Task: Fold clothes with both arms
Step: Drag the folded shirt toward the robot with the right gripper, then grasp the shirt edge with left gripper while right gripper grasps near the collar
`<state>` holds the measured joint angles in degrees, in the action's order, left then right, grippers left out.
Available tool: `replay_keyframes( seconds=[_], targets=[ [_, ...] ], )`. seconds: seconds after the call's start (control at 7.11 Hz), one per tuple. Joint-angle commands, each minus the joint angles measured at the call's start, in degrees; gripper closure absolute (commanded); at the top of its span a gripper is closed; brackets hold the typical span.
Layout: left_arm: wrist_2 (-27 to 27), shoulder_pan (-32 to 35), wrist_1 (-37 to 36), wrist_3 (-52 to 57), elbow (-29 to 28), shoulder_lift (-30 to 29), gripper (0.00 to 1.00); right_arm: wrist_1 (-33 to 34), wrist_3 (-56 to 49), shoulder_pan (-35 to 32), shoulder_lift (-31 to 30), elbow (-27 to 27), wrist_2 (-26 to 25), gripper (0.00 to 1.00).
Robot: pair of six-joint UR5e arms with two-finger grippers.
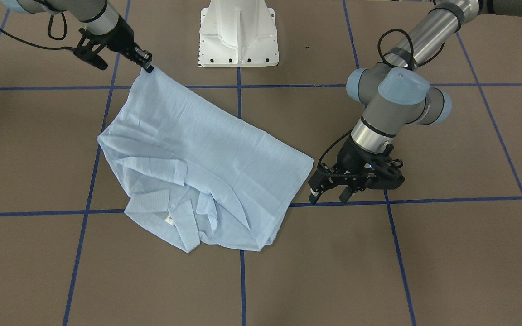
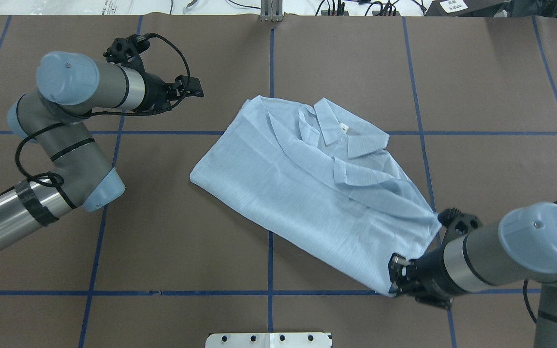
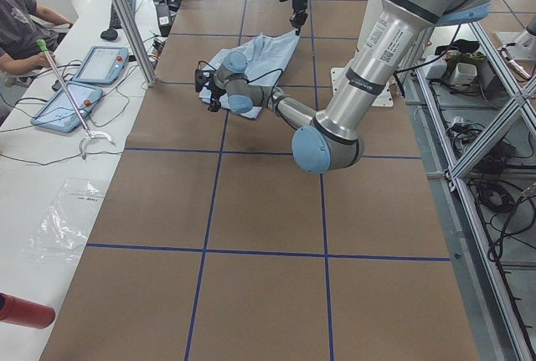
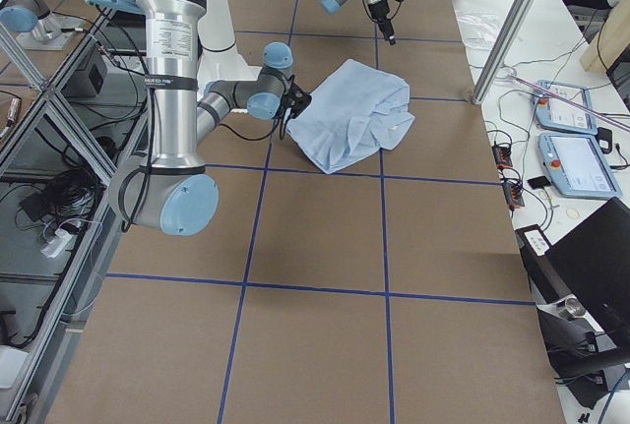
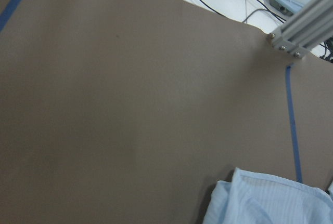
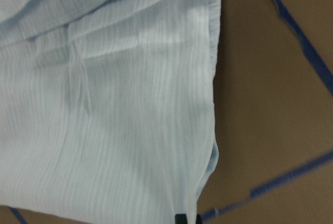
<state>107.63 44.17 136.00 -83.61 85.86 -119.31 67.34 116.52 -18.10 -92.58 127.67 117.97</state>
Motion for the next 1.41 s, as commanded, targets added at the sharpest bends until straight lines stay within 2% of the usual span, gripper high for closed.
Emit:
replay_keyframes(
  seconds=[0.0, 0.14, 0.28, 0.42, 0.7, 0.84, 0.98, 1.27],
  targets=[
    [4.69, -1.62, -0.21, -5.33, 9.20, 4.77, 0.00, 0.16, 6.15, 10.92, -0.33, 3.19, 5.08, 0.74],
    [5.30, -4.50, -0.12, -9.60, 13.77, 9.14, 0.00, 0.16, 6.70, 10.37, -0.24, 3.11, 4.72, 0.01],
    [3.22, -8.53, -0.21, -14.69, 14.77, 10.14, 0.00, 0.16, 6.61, 6.10, -0.23, 3.11, 4.89, 0.00],
    [-0.89, -12.84, -0.91, -18.66, 14.78, 10.76, 0.00, -0.02, 6.44, -1.34, 0.11, 3.19, 5.68, 0.00],
    [-5.75, -20.41, -8.25, -23.18, 13.90, 7.63, 0.01, -0.11, 5.48, -18.38, 7.03, -2.92, 5.60, 0.00],
    [-6.46, -21.05, -10.91, -23.18, 12.77, 4.56, 0.01, -0.02, 1.03, -21.25, 7.93, -5.48, 5.51, 0.00],
    [-6.64, -21.49, -11.11, -23.18, 11.89, 4.00, 0.03, -0.02, -1.53, -21.28, 8.11, -6.20, 5.16, 0.00],
    [-6.65, -21.75, -11.02, -23.09, 10.57, 4.00, 0.15, -0.11, -1.56, -21.19, 8.47, -6.82, 5.07, 0.00]
  ],
)
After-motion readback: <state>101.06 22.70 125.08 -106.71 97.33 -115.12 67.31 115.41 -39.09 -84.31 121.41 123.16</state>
